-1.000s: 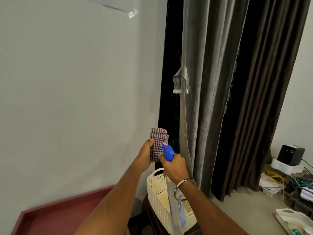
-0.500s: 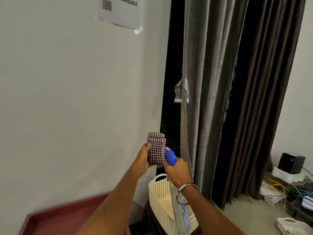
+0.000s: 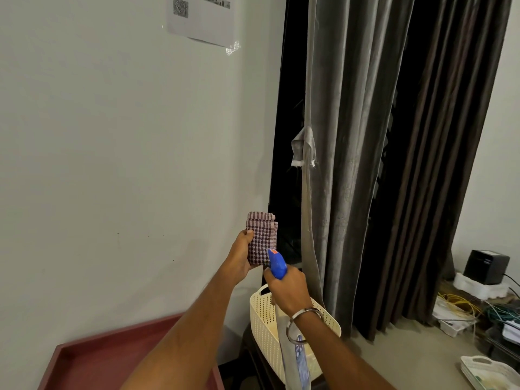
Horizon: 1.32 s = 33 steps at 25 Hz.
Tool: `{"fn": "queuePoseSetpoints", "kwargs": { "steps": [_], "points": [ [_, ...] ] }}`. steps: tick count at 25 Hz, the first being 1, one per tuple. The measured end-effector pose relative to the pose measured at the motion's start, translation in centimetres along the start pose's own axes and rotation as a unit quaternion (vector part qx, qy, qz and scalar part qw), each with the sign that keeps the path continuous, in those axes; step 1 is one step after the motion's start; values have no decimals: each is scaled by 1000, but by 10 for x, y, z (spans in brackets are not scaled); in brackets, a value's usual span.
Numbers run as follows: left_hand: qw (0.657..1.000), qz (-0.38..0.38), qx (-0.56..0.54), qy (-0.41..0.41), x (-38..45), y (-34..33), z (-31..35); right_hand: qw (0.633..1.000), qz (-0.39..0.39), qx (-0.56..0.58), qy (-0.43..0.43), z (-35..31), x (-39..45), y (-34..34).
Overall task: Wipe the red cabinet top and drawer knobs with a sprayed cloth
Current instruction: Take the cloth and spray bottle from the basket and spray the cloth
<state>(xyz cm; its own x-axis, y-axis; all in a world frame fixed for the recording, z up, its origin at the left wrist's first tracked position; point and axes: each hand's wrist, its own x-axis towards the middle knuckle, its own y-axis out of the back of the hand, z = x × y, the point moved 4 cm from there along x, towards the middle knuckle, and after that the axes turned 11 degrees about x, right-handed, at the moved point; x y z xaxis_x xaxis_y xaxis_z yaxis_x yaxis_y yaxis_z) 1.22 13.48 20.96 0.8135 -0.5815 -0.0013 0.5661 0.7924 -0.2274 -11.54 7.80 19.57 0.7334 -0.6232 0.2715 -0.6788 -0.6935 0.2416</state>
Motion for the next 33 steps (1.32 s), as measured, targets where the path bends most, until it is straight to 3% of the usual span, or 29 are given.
{"fn": "queuePoseSetpoints", "kwargs": {
  "steps": [5, 14, 19, 33],
  "points": [
    [1000, -4, -9, -7, -3, 2, 4, 1000, 17, 12, -7, -1, 0, 12],
    [1000, 6, 12, -7, -6, 2, 5, 999, -38, -10, -5, 8, -17, -10],
    [1000, 4, 5, -9, -7, 3, 4, 1000, 4, -26, -17, 18, -14, -8],
    [1000, 3, 9, -11, -13, 0, 5, 999, -6, -32, -19, 15, -19, 1]
  ]
}}
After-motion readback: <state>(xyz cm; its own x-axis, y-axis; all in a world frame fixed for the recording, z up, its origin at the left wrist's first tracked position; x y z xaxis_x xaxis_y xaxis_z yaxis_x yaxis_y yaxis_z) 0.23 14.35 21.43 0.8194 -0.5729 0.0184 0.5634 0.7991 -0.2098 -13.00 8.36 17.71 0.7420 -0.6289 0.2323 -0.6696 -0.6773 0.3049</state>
